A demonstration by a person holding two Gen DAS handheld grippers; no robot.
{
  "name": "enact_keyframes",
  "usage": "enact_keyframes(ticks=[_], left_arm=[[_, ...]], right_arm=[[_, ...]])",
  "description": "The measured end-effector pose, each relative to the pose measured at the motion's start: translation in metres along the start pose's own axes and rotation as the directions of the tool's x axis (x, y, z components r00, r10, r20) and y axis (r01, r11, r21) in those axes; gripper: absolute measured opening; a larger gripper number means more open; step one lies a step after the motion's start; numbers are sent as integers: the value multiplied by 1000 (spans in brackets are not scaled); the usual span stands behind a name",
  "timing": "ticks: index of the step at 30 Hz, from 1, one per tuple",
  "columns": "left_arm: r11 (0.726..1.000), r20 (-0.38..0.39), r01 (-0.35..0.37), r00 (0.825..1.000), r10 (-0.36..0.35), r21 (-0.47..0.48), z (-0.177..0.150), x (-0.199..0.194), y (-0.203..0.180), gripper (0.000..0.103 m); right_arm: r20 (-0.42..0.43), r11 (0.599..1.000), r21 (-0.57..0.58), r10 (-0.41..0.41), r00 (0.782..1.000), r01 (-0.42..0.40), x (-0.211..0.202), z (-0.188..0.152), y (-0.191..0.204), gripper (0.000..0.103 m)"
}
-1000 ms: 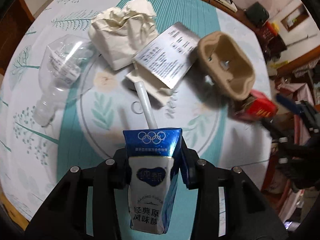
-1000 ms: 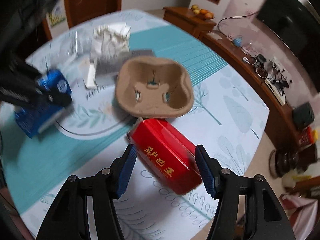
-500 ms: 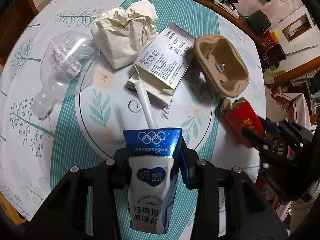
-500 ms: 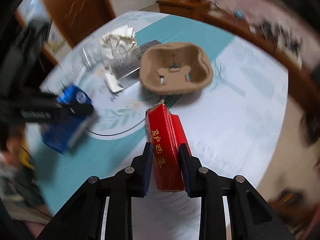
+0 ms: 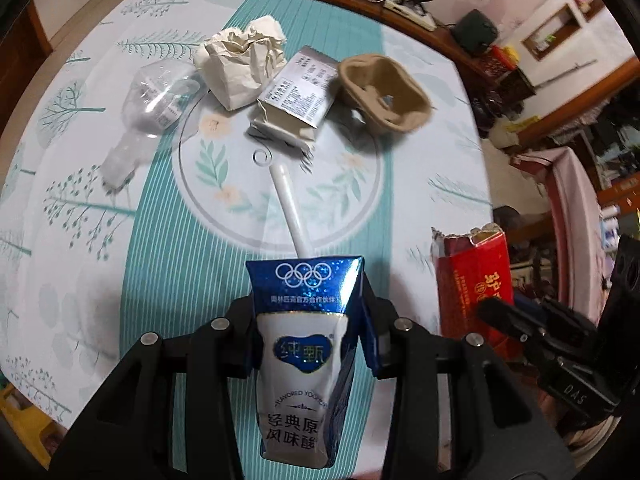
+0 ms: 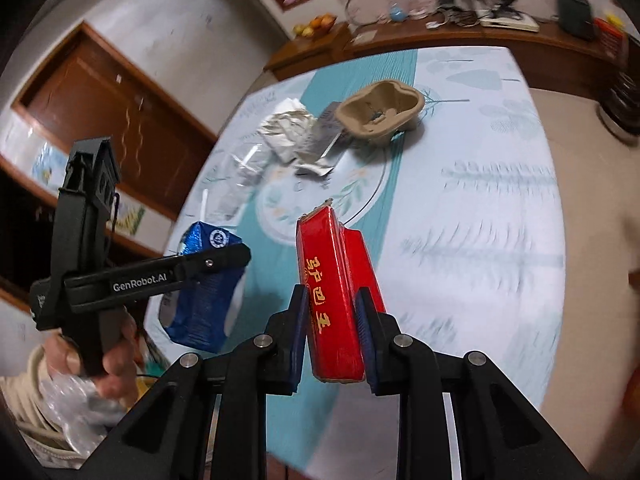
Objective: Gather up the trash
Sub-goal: 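Carry the blue carton and red box toward the black bin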
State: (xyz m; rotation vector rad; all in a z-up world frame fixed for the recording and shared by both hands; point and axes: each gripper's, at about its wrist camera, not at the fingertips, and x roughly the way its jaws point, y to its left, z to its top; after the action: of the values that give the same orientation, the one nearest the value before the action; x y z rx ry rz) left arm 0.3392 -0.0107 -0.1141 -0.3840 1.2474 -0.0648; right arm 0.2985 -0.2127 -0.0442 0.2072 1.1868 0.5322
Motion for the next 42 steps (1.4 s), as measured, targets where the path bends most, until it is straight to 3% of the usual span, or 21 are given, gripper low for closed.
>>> enact_keyframes(ticks=[7, 12, 22, 31, 38, 42], left_arm=[[987, 49, 63, 996, -70, 147, -65, -68, 20, 36], [964, 86, 91, 990, -115, 250, -121, -119, 42, 36], [932, 69, 104, 988, -136, 348, -218, -174, 87, 36], [930, 80, 93, 988, -130, 356, -266, -187, 102, 36], [939, 79, 65, 992, -97, 337, -301, -176, 96, 36], [940, 70, 7, 997, -33, 342, -323, -151, 91, 36]], right_arm=[[118, 997, 76, -34, 992, 26, -46, -94, 81, 22], [177, 991, 117, -80, 981, 60, -66, -164, 139, 22], [151, 980, 169, -135, 979, 109, -91, -269, 204, 22], [104, 977, 170, -147, 984, 129, -95, -298, 204, 22], [54, 965, 244, -110, 992, 94, -80, -318, 161, 22], [41, 945, 321, -85, 996, 67, -51, -340, 122, 22]])
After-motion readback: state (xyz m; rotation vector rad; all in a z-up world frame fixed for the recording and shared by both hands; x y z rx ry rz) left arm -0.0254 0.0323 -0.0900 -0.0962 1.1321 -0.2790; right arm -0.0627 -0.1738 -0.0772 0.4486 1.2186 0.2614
